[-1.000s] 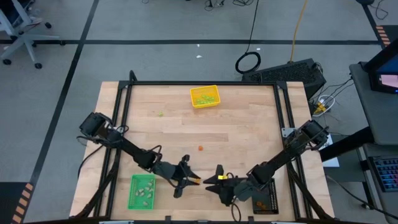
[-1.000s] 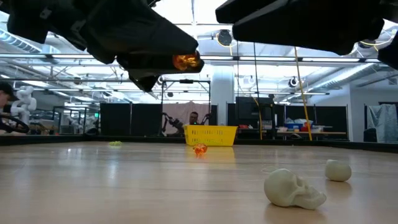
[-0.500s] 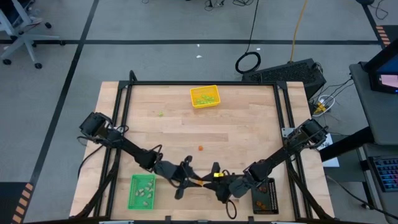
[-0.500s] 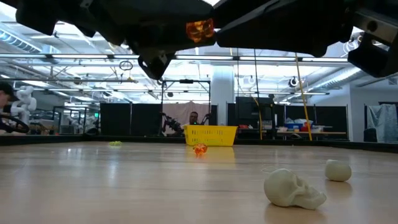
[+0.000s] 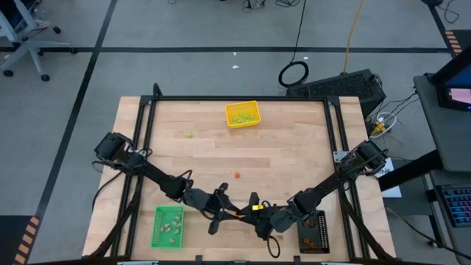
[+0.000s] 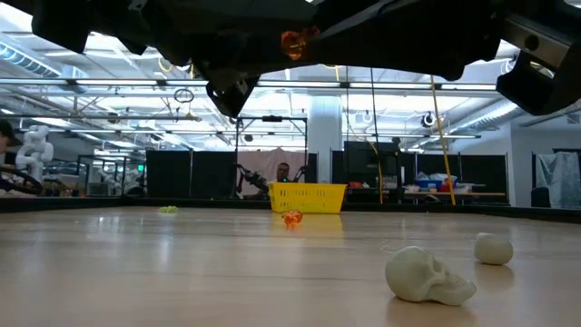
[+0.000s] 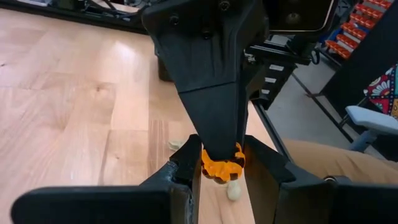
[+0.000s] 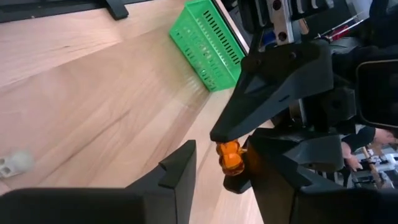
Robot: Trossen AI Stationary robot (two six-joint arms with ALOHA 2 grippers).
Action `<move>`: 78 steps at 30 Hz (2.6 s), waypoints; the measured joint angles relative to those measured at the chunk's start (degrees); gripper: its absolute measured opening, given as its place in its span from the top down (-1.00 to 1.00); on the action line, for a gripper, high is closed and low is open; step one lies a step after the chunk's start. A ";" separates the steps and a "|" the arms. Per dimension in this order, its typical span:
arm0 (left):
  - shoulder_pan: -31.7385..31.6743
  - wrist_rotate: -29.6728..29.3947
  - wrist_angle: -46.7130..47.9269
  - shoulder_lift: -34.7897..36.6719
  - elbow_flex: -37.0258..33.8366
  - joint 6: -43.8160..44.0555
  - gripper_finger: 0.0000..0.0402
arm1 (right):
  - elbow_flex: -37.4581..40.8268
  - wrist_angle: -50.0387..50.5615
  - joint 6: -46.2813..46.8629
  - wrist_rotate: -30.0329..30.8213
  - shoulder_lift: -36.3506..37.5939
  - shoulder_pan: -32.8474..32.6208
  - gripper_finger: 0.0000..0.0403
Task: Sort Halloween decoration
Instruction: Put the orange pumpkin toy into the black bin
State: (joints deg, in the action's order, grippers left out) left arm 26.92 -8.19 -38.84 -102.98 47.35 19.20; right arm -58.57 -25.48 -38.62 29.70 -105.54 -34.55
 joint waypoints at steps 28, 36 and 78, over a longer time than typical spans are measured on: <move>0.76 -1.85 -2.00 0.09 -0.02 0.74 0.09 | 0.00 0.05 4.16 -2.89 -0.07 0.27 0.91; 0.98 -2.80 -1.51 0.96 -0.02 1.35 -0.23 | 0.02 1.00 15.00 -2.89 -0.09 -2.55 0.91; 14.84 -27.99 20.08 14.64 -0.04 -2.95 -0.24 | 0.02 3.41 5.63 3.14 1.63 -6.86 0.91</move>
State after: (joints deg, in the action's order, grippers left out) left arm 41.76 -36.18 -18.76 -88.33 47.31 16.25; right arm -58.54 -22.08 -33.00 32.85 -103.91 -41.41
